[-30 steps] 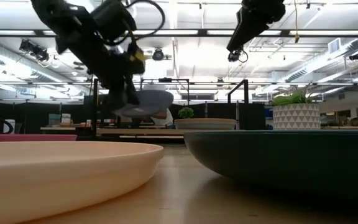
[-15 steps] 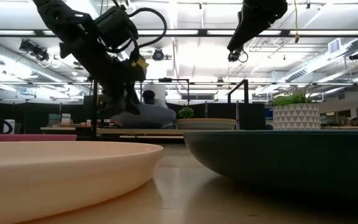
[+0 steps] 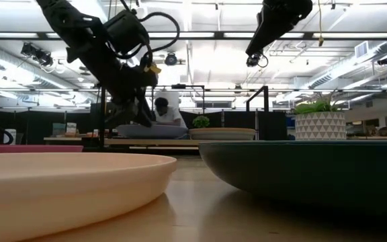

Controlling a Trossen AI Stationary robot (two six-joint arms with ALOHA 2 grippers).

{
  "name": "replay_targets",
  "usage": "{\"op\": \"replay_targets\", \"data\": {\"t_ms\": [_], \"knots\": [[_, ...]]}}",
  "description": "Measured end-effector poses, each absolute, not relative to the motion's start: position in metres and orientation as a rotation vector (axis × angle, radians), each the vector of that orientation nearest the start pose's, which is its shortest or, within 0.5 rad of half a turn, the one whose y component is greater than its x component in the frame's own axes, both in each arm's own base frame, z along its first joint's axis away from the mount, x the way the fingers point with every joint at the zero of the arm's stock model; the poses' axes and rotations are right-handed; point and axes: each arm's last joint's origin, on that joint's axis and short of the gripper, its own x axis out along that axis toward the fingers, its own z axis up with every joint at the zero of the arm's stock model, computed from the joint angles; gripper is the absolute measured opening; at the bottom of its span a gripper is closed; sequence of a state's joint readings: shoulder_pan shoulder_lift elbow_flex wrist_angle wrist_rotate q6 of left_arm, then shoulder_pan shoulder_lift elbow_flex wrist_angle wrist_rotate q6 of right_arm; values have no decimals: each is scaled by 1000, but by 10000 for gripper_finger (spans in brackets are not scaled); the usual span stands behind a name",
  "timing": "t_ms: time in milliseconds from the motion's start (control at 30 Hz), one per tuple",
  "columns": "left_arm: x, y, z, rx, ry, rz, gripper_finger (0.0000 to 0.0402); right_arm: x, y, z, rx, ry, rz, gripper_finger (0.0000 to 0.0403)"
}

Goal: Place and stack plates onto a shelf
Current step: Put the blue plate on the shelf, then stack the pink plate on top of the blue plate on the shelf

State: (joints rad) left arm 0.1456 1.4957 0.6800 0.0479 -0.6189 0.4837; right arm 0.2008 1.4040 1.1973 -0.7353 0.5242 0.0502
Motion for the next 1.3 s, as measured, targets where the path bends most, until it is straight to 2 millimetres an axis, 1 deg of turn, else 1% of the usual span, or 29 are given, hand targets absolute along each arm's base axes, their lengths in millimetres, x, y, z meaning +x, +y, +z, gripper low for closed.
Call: {"op": "replay_targets", "data": {"t_ms": [100, 167, 267, 367, 467, 533, 667, 800, 1033, 1233, 1300], "knots": [[272, 53, 169, 626, 919, 504, 151, 280, 43, 297, -287, 877, -315, 162], [273, 47, 174, 631, 883, 493, 151, 280, 43, 297, -287, 877, -315, 162], [271, 35, 183, 629, 835, 471, 151, 280, 42, 297, -287, 876, -316, 162], [268, 22, 191, 576, 789, 458, 151, 280, 43, 290, -287, 875, -316, 162], [261, 11, 193, 473, 801, 443, 151, 280, 42, 274, -302, 875, -309, 162], [254, 4, 192, 391, 860, 410, 151, 279, 42, 263, -311, 879, -305, 162], [244, -7, 190, 171, 998, 294, 151, 279, 42, 245, -328, 854, -295, 162], [239, -18, 186, -35, 1066, 219, 151, 279, 43, 232, -319, 802, -289, 162], [235, -38, 185, -195, 1066, 264, 151, 274, 56, 211, -323, 726, -235, 162], [230, -55, 186, -280, 1032, 350, 150, 266, 75, 205, -353, 719, -196, 162], [229, -59, 189, -304, 1033, 398, 150, 264, 81, 204, -371, 704, -200, 162]]}}
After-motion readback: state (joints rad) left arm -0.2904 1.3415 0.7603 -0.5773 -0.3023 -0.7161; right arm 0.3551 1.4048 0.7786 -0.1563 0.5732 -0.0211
